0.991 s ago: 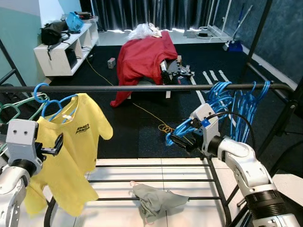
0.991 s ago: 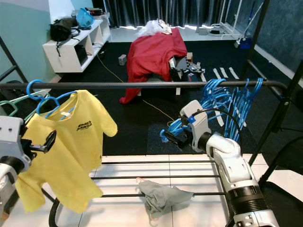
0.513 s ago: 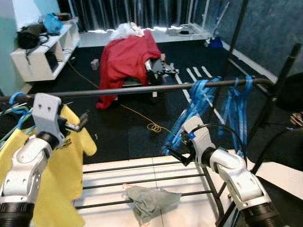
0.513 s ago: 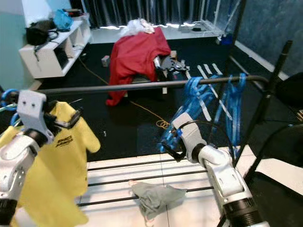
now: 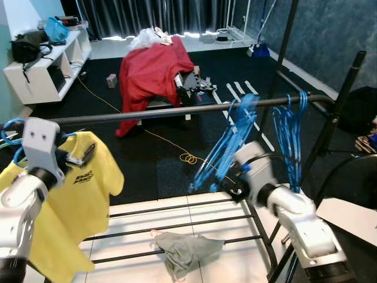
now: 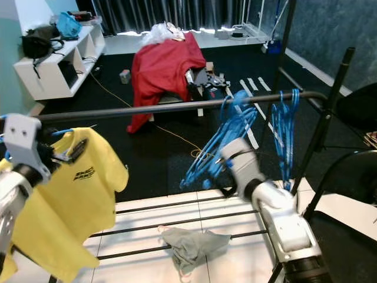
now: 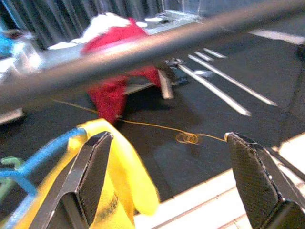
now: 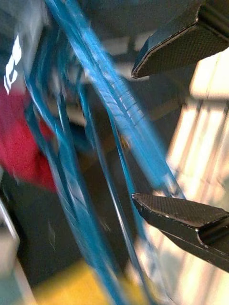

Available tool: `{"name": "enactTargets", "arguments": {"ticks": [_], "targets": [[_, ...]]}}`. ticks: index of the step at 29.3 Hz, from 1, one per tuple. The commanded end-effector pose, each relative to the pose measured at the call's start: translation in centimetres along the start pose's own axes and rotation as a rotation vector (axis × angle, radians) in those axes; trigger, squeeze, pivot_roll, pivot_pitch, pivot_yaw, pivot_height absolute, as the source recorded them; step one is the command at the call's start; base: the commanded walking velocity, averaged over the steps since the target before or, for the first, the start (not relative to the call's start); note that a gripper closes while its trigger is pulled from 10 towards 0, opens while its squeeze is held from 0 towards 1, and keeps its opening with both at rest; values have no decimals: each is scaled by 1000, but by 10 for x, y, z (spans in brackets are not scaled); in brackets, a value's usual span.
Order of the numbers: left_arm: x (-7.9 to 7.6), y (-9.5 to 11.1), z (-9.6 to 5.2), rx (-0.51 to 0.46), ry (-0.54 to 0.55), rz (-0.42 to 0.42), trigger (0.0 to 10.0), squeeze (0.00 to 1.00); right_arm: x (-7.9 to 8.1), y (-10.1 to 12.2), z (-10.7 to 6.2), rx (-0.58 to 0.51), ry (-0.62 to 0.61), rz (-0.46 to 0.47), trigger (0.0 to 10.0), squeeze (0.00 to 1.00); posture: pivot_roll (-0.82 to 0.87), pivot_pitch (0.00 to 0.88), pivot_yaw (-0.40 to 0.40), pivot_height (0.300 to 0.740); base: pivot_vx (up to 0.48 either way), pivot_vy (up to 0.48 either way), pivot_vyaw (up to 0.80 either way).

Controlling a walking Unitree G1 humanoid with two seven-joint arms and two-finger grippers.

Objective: Hang hanger

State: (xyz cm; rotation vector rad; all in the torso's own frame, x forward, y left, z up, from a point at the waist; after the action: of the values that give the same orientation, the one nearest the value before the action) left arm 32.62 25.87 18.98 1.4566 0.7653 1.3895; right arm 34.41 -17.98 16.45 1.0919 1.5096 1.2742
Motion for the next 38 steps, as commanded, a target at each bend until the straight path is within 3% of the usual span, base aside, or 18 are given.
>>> {"name": "enactTargets", "arguments": {"ticks": [1,3,4,5,7,8,10,14,17,22,23,24,25,28,30,31,36,38], "targets": [[-17,1,-3,-25,-91,-44,10000,0,-22,14,-12,-95,-207,-3,10000,0,-132,0,20,740,0,0,0],[-17,1,-3,-25,-91,-44,10000,0,-22,14,-12,-95,-207,-3,10000,0,-132,0,20,740,0,0,0],[-30,1,-3,-41,-143,-57,10000,0,-28,15,-22,-106,-319,-21,10000,0,-140,0,20,740,0,0,0],[-39,3,-1,-57,-184,-63,10000,0,-19,11,-25,-83,-331,5,10000,0,-143,0,22,740,0,0,0],[-39,3,-1,-57,-184,-63,10000,0,-19,11,-25,-83,-331,5,10000,0,-143,0,22,740,0,0,0],[-44,4,1,-66,-205,-63,10000,0,-1,4,-22,-34,-243,49,10000,0,-153,0,30,740,0,0,0],[-46,4,3,-68,-216,-58,10000,0,11,0,-19,4,-173,73,10000,0,-157,0,31,740,0,0,0],[-46,4,4,-68,-224,-55,10000,0,16,3,-18,10,-119,84,10000,0,-158,0,33,740,0,0,0],[-35,9,4,-91,-151,-75,10000,0,34,45,-22,-224,-1,16,10000,0,-159,0,31,740,0,0,0],[-23,11,3,-108,-78,-99,10000,0,53,65,-26,-324,72,-12,10000,0,-156,0,30,740,0,0,0],[-23,11,3,-108,-78,-99,10000,0,53,65,-26,-324,72,-12,10000,0,-156,0,30,740,0,0,0],[-11,6,2,-90,2,-98,10000,0,70,65,-25,-317,145,-16,10000,0,-150,0,31,740,0,0,0],[-11,6,2,-90,2,-98,10000,0,70,65,-25,-317,145,-16,10000,0,-150,0,31,740,0,0,0],[9,-9,-1,-26,148,-76,10000,0,98,60,-23,-271,294,-21,10000,0,-139,0,30,740,0,0,800],[9,-9,-1,-26,148,-76,10000,0,98,60,-23,-271,294,-21,10000,0,-139,0,30,740,0,0,800],[18,-22,-7,29,210,-47,10000,0,109,57,-22,-246,361,-24,10000,0,-131,0,25,740,0,0,800],[21,-35,-16,73,217,-34,10000,0,118,50,-22,-205,444,-49,10000,0,-122,0,15,740,0,0,800],[18,-29,-20,50,144,-37,10000,0,118,43,-23,-183,467,-68,10000,0,-119,0,25,740,0,0,800]]}}
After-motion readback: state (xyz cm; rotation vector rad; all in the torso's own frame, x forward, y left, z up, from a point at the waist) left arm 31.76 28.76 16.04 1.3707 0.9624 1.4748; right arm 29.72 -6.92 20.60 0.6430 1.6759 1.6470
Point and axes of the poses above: a point about 5 cm out from each wrist's last joint towards the gripper, its own z axis pointing out of the wrist towards the gripper, its own y axis along the axis of the wrist's last joint, x = y × z, the point moved 4 cm from there along z, pointing out of the wrist towards the gripper, and after that the axes turned 12 degrees about z, right-handed, at the moved point
